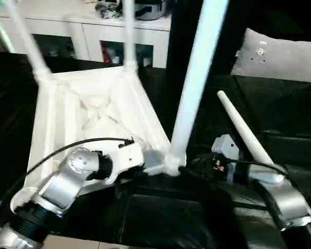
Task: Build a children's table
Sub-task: Rotate leg to tighten
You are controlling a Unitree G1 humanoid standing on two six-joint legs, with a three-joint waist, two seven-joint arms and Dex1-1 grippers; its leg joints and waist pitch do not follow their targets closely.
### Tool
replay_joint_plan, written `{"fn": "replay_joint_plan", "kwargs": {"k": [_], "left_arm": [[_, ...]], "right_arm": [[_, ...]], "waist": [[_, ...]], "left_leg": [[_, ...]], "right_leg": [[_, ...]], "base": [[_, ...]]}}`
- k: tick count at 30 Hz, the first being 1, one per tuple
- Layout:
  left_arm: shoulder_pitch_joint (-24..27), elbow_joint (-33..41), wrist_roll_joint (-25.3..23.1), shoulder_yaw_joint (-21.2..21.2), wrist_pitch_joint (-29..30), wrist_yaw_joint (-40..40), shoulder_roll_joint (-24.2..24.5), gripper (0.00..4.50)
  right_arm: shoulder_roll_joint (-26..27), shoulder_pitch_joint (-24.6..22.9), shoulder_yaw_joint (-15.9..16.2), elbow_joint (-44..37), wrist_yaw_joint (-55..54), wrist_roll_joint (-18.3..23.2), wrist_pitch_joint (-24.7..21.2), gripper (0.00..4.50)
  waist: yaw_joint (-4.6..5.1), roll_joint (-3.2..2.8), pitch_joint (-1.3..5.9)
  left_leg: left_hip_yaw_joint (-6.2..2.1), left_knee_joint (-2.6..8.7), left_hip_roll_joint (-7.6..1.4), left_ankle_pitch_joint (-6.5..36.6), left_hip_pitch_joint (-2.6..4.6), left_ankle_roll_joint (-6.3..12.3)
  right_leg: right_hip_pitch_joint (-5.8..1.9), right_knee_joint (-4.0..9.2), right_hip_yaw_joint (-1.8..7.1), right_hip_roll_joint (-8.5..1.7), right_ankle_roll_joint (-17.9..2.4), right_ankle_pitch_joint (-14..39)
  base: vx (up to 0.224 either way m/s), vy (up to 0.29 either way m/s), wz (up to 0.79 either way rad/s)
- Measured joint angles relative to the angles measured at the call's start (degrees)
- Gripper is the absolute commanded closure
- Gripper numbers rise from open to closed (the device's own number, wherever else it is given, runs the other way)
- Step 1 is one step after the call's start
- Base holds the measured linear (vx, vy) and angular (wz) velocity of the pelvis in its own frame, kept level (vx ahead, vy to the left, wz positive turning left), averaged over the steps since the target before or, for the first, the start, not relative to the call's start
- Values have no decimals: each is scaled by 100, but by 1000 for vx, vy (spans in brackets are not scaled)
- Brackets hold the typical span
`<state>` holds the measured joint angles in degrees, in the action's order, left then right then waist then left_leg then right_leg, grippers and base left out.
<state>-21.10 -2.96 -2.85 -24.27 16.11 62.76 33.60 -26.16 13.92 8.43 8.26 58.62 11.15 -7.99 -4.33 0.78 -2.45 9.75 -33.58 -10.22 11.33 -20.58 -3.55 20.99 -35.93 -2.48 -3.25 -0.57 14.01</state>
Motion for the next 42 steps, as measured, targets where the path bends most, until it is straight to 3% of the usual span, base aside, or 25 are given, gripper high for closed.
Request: {"fn": "replay_joint_plan", "kwargs": {"k": [6, 24, 30, 36, 38, 42], "left_arm": [[-84, -91, 40, -114, -303, 407, 115, 450], [-116, -66, 34, -227, -491, 619, 185, 450], [-115, -67, 34, -235, -506, 620, 196, 450], [-115, -74, 34, -235, -517, 620, 201, 450], [-115, -78, 34, -235, -517, 620, 202, 450], [-115, -81, 37, -235, -530, 622, 201, 450]], "right_arm": [[-28, 173, 221, 132, 498, 57, 87, 5], [71, 415, 528, 474, 1054, 109, 86, 168], [70, 426, 536, 518, 1077, 160, 126, 195], [70, 440, 552, 538, 1075, 150, 132, 199], [71, 440, 552, 534, 1044, 157, 71, 129], [71, 397, 562, 537, 1042, 174, -167, 108]], "waist": [[-91, 2, 1], [-85, 4, 2], [-84, 6, 4], [-82, 8, 5], [-81, 7, 5], [-83, 7, 5]], "left_leg": [[2, -3, 0, 0, 1, 0], [7, -6, 0, 1, 2, 2], [7, -7, -1, 1, 3, 2], [7, -7, -1, 1, 4, 2], [7, -7, -1, 1, 5, 2], [7, -8, -2, 1, 5, 2]], "right_leg": [[-2, -2, -1, -3, 0, 0], [-1, -9, -2, -6, -3, 2], [-1, -9, -3, -6, -3, 2], [-2, -11, -3, -6, -3, 2], [-2, -12, -3, -6, -3, 1], [-2, -13, -3, -6, -3, 2]], "base": [[0, 0, 0], [0, 0, 0], [0, 0, 0], [0, 0, 0], [0, 0, 0], [0, 0, 0]]}}
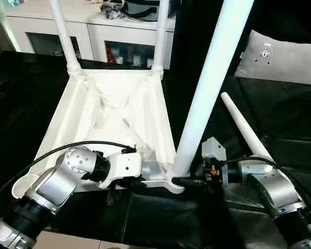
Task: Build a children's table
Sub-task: Rotate leg to tighten
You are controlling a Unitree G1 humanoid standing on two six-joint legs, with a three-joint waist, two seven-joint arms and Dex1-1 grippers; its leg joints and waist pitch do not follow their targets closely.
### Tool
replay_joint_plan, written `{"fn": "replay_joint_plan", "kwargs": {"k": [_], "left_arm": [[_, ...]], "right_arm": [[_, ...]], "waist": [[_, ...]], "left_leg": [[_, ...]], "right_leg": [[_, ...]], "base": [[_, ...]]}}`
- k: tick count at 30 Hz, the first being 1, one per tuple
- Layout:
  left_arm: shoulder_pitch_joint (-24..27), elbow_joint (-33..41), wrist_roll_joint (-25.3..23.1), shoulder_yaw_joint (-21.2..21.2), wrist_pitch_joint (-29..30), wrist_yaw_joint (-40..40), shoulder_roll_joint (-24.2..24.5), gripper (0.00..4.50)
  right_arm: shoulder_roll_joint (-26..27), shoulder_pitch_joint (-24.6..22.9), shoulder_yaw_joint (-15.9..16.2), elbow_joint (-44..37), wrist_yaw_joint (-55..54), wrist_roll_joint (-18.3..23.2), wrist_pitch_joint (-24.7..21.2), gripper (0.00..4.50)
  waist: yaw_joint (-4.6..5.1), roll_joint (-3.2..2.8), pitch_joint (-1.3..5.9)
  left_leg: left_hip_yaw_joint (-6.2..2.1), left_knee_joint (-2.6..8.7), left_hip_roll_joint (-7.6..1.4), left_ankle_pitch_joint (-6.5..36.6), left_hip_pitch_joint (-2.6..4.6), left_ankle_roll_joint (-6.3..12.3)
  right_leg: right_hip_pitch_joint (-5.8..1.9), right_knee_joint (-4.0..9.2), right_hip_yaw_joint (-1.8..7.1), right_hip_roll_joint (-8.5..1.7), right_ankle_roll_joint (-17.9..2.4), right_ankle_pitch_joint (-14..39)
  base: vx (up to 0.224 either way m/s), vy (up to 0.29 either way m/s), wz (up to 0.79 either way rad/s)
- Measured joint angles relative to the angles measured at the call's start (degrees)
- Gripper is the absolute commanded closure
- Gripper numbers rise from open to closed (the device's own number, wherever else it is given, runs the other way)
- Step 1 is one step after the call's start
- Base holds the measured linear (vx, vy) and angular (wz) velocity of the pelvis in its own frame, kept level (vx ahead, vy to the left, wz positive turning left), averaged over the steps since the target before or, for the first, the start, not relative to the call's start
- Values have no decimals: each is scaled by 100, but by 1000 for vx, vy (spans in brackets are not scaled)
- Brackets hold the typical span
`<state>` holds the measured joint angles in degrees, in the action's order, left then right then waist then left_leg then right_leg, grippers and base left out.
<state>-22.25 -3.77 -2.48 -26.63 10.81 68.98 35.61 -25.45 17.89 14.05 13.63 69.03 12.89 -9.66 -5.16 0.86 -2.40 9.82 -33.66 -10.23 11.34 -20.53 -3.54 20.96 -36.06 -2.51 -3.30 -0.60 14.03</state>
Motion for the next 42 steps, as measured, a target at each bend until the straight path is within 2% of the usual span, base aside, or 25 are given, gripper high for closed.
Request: {"fn": "replay_joint_plan", "kwargs": {"k": [2, 7, 14, 15, 18, 20, 25, 31, 34, 38, 42], "left_arm": [[0, 0, 0, 1, 0, 10, 3, 450], [-9, -21, 1, 0, -5, 11, -2, 450], [-41, -101, 4, -4, -67, 37, -10, 450], [-42, -101, 4, -4, -67, 40, -10, 450], [-43, -101, 4, -4, -67, 46, -10, 450], [-43, -101, 4, -4, -67, 46, -9, 450], [-43, -102, 4, -4, -68, 47, -8, 450], [-35, -98, 24, 7, -37, 47, -7, 450], [29, 31, 63, 98, 297, -5, -47, 450], [229, 243, 150, 409, 1156, -512, -395, 450], [335, 388, 59, 624, 1976, -1261, -936, 450]], "right_arm": [[1, -13, 0, 12, -76, -34, 52, 86], [60, -13, 4, 15, -213, -134, 178, 86], [160, -8, -2, 15, -242, -98, 47, 86], [152, -8, -2, 15, -232, -98, 36, 114], [152, -7, 8, 36, -201, -82, 27, 124], [153, -7, 10, 37, -170, -73, 17, 159], [156, -7, 10, 38, -164, -71, 5, 180], [168, -5, 9, 42, -163, -21, -81, 183], [219, -64, -27, -31, -241, 39, -258, 183], [683, -452, -312, -245, -1079, 26, -409, 183], [1288, -538, -605, -194, -2335, -143, -518, 183]], "waist": [[1, -1, 0], [1, -2, -1], [1, -2, 0], [1, -2, 0], [1, -2, 0], [1, -2, 0], [1, -2, 0], [1, -1, 0], [5, 2, 2], [24, 3, 11], [206, -1, 9]], "left_leg": [[0, 0, 0, 0, 0, 0], [0, -1, 0, 0, 0, 0], [0, -3, -1, -1, 4, -1], [0, -4, -1, -1, 3, -1], [0, -3, -1, -1, 4, -1], [0, -3, -1, -1, 4, -1], [0, -3, -1, -1, 4, -1], [0, -3, -2, -1, 4, -1], [0, -1, -2, -1, 7, -1], [6, -2, -2, -3, 36, -5], [10, -4, 2, -8, 49, -14]], "right_leg": [[1, 0, 0, 0, 0, 0], [0, -2, 0, 0, 0, 0], [0, -8, 0, 0, 0, 0], [0, -8, 0, 0, 0, 0], [0, -8, 0, 0, 0, 0], [0, -8, 0, 0, 0, 0], [0, -8, 0, 0, 0, 0], [0, -8, 0, 0, 0, 0], [-1, -9, 0, 0, 0, 0], [-17, -14, 8, 0, -15, -8], [-15, -7, 18, -2, -23, -27]], "base": [[0, 0, 0], [0, 0, 0], [0, 0, 0], [0, 0, 0], [0, 0, 0], [0, 0, 0], [0, 0, 0], [0, 0, 0], [0, 0, 0], [0, 0, 0], [-13, 2, -2]]}}
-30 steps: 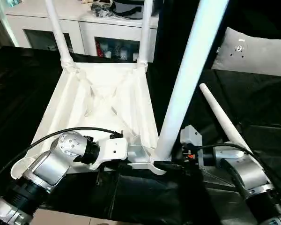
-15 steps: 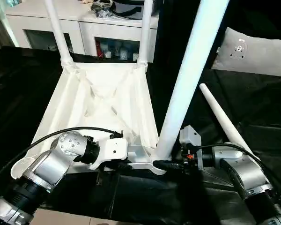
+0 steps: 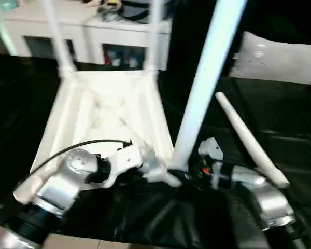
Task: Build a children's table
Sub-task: Rotate leg to tighten
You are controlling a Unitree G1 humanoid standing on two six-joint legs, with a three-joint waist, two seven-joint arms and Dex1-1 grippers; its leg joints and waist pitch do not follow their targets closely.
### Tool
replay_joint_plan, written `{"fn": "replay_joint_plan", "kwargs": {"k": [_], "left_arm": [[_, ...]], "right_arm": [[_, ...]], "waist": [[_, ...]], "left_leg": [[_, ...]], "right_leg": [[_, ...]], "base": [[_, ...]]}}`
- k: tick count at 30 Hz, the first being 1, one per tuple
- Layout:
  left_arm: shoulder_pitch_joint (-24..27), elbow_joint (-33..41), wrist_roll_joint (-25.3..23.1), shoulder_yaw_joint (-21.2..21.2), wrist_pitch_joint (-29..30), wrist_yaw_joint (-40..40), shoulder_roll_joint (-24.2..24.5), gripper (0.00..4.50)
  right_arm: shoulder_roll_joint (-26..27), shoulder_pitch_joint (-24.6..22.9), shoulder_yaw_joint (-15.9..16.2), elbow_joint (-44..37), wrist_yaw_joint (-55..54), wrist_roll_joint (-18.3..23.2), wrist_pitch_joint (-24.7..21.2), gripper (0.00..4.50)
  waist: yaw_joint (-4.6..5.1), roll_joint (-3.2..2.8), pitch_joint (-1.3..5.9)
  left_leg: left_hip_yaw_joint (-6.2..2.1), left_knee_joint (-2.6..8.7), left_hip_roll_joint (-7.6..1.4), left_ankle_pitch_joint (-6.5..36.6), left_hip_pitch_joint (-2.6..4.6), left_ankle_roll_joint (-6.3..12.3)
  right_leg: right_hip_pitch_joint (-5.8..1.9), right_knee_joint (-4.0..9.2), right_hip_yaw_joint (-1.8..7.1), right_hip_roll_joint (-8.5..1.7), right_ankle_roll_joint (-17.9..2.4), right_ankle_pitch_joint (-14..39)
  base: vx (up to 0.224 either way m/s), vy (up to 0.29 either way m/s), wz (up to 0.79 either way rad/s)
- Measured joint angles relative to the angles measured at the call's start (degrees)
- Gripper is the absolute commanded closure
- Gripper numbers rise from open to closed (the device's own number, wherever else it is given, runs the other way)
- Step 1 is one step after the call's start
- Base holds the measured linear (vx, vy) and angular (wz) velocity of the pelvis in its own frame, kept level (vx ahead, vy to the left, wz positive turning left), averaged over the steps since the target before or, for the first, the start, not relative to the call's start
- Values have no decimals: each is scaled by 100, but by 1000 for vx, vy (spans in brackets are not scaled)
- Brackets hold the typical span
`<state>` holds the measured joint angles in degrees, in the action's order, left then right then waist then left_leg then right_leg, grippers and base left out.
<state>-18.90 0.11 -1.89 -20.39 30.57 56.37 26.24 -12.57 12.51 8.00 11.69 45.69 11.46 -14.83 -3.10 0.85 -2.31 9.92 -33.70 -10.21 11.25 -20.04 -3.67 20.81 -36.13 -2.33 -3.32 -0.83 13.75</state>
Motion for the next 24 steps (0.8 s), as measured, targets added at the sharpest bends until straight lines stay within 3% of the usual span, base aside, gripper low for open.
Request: {"fn": "replay_joint_plan", "kwargs": {"k": [4, 6, 9, 10, 13, 15, 19, 24], "left_arm": [[62, 123, -76, 201, 767, -800, -747, 450], [24, 103, -279, 298, 1149, -1467, -1370, 450], [-105, 50, -302, 264, 1413, -1922, -1749, 450], [-152, 44, -301, 253, 1479, -1967, -1789, 450], [-271, 35, -299, 252, 1553, -2001, -1810, 450], [-354, 12, -330, 248, 1553, -2053, -1826, 450], [-365, 28, -349, 195, 1527, -2054, -1798, 450], [-359, 28, -343, 21, 1093, -1856, -1326, 450]], "right_arm": [[552, 8, -334, 66, -1081, -93, -123, 183], [1060, 149, -644, 195, -1957, -247, -181, 183], [1319, 338, -815, 248, -2628, -287, -318, 183], [1349, 373, -835, 248, -2715, -287, -340, 183], [1432, 452, -896, 242, -2835, -271, -298, 111], [1499, 506, -947, 280, -2837, -264, -163, 96], [1518, 366, -945, 163, -2834, -253, -96, 58], [1174, -85, -721, -237, -2276, -170, -165, 13]], "waist": [[90, 2, -5], [122, 14, -18], [135, 42, -38], [128, 42, -41], [111, 30, -45], [116, -25, -60], [100, -51, -68], [118, -68, -95]], "left_leg": [[-1, 1, 2, 0, -2, 0], [-1, -2, 3, 0, -9, 0], [-1, 0, 4, 0, -18, 0], [-2, 3, 4, 0, -26, 0], [-4, 13, 1, -1, -75, 0], [-10, 12, -2, -1, -114, 2], [-9, 20, -4, -15, -114, 36], [-8, 19, -4, 0, -112, 7]], "right_leg": [[9, 9, 2, -2, 21, 11], [20, 9, 4, -2, 23, 9], [32, 13, 3, -2, 39, 0], [39, 14, 3, -1, 43, -4], [83, 15, -2, 2, 29, -29], [115, 26, -6, 7, 29, -30], [116, 34, -14, 7, 24, -27], [113, 37, -12, 7, 26, -30]], "base": [[0, 0, 0], [0, 0, 0], [0, 0, 0], [0, 0, 0], [0, 0, 0], [25, -4, 0], [0, 0, 0], [0, 0, 0]]}}
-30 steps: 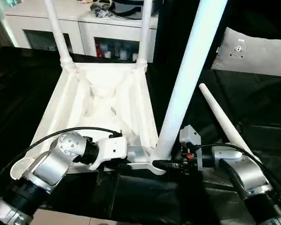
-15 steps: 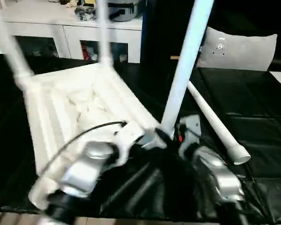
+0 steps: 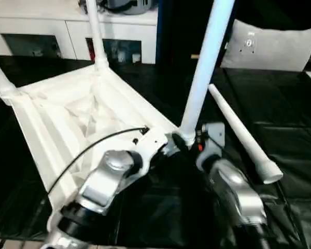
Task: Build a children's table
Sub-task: Rotate leg to tighten
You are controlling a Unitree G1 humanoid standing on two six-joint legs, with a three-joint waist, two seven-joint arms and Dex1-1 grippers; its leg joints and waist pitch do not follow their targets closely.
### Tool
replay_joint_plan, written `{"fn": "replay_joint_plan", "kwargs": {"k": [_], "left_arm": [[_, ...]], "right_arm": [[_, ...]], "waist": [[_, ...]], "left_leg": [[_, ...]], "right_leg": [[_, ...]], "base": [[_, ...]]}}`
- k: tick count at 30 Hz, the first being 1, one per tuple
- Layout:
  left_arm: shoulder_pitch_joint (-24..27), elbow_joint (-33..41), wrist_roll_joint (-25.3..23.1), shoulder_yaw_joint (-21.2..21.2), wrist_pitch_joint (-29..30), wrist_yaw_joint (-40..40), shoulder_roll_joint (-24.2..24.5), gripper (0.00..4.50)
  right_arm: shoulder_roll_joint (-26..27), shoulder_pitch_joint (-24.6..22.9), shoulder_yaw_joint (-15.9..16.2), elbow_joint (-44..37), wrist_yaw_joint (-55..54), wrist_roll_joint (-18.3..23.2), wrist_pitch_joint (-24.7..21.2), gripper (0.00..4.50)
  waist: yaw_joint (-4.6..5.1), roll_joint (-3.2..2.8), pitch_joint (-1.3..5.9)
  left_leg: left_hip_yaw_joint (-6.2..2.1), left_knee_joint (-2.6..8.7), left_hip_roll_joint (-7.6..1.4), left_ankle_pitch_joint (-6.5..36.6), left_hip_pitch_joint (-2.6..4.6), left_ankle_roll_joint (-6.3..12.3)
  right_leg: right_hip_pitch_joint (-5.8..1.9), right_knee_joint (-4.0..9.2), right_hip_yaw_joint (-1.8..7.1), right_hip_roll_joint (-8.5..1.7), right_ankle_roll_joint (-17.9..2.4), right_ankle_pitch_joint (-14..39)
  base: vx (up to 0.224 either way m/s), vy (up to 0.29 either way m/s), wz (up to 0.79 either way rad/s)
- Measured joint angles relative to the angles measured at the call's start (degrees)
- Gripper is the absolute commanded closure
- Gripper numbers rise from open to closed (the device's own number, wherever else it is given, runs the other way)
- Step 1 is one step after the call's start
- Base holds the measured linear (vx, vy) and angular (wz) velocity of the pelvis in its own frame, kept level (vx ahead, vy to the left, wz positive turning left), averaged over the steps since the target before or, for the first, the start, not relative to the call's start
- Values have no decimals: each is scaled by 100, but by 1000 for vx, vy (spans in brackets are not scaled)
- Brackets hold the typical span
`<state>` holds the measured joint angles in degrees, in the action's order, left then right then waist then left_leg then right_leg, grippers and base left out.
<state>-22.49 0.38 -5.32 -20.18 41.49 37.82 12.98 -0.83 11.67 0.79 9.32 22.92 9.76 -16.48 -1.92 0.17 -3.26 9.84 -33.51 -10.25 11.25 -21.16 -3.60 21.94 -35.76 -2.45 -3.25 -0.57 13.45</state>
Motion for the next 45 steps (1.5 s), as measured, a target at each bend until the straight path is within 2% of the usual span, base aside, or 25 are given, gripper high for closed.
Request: {"fn": "replay_joint_plan", "kwargs": {"k": [5, 9, 13, 20, 26, 36, 45], "left_arm": [[14, -1, 54, 9, -295, 358, 340, 450], [48, 0, 220, 2, -730, 901, 934, 450], [162, 2, 407, 5, -1228, 1639, 1516, 450], [168, -1, 516, -179, -1795, 2453, 2015, 450], [161, -17, 550, -277, -2074, 2789, 2183, 450], [158, -16, 563, -329, -2149, 2894, 2192, 450], [130, -53, 554, -354, -2211, 2989, 2206, 450]], "right_arm": [[-498, -101, 121, -181, 770, 192, -75, 6], [-1185, -103, 207, -246, 1634, 317, -23, 6], [-1848, 134, 231, -223, 2653, 429, 91, 6], [-2305, 624, 636, 111, 3673, 407, 308, 6], [-2451, 861, 976, 338, 4209, 226, 655, 6], [-2281, 1065, 1218, 689, 4320, 114, 853, 6], [-2209, 1124, 1278, 884, 4499, 170, 848, 85]], "waist": [[-19, 25, -22], [-59, 41, -30], [-134, 44, -31], [-320, 75, -40], [-360, 133, -32], [-359, 136, -33], [-381, 137, -33]], "left_leg": [[0, -3, -2, -3, -2, 2], [1, -2, -2, -8, -6, 12], [2, -6, -2, -23, -6, 39], [6, -16, 1, -36, -6, 58], [7, -24, 2, -37, -4, 57], [7, -38, 3, -37, -4, 56], [6, -44, 2, -46, -3, 70]], "right_leg": [[1, -2, -1, 0, 0, -3], [1, 3, -2, 0, 0, -3], [1, 1, -2, -1, 0, -3], [-5, -14, -5, -10, -1, -3], [-11, -23, -5, -13, -1, -3], [-12, -39, -5, -16, -9, -8], [-12, -45, -5, -16, -14, -11]], "base": [[0, 0, 0], [0, 0, 0], [0, 0, 0], [0, 0, 0], [0, 0, 0], [0, 0, 0], [0, 0, 0]]}}
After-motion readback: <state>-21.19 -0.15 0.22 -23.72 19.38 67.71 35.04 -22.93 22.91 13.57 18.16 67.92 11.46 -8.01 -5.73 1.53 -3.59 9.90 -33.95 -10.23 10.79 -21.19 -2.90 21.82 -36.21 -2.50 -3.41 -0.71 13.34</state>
